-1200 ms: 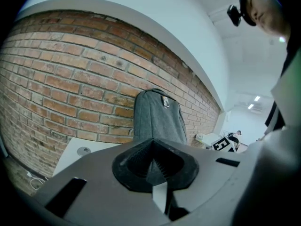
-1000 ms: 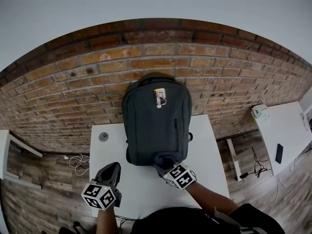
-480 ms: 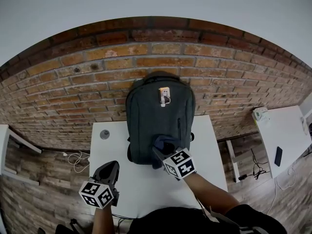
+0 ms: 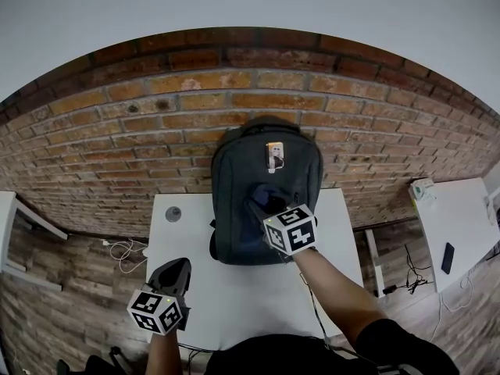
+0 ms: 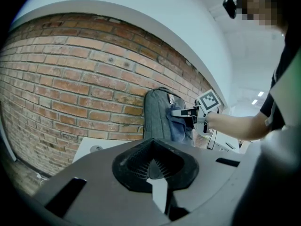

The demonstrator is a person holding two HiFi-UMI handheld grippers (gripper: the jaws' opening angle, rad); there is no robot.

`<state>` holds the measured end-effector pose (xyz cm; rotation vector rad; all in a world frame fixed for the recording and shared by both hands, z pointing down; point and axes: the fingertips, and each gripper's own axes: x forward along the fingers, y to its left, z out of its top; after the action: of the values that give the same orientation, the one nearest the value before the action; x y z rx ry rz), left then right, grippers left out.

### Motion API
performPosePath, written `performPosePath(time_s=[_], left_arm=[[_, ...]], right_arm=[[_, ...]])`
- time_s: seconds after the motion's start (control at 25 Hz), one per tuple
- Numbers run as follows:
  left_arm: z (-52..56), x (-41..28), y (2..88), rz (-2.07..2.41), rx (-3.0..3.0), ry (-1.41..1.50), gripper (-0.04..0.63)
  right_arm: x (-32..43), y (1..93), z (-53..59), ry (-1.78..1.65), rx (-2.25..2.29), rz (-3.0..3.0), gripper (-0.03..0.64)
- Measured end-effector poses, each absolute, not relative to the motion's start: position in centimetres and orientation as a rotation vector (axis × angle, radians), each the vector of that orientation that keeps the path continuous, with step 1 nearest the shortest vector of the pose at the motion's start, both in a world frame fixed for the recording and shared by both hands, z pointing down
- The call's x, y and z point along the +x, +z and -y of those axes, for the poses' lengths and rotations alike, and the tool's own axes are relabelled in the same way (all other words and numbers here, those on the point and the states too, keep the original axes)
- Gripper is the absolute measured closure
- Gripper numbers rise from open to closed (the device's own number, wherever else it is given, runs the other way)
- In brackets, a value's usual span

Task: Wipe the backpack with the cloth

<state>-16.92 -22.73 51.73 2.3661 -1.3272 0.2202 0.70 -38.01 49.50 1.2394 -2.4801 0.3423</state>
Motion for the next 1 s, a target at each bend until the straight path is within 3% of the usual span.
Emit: performPosePath(time_s=[0.64, 1.0], left_arm=[[22.6, -18.9, 51.9, 1.406, 2.303, 0.163, 0.607], [21.9, -19.0, 52.2, 1.420, 2.284, 0.165, 0.607]], right_arm=[[-0.7, 38.7, 46.6, 0.184, 1.395, 2.506, 0.506], [-3.4, 42.2, 45.4, 0.186, 1.275, 2.480, 0.507]])
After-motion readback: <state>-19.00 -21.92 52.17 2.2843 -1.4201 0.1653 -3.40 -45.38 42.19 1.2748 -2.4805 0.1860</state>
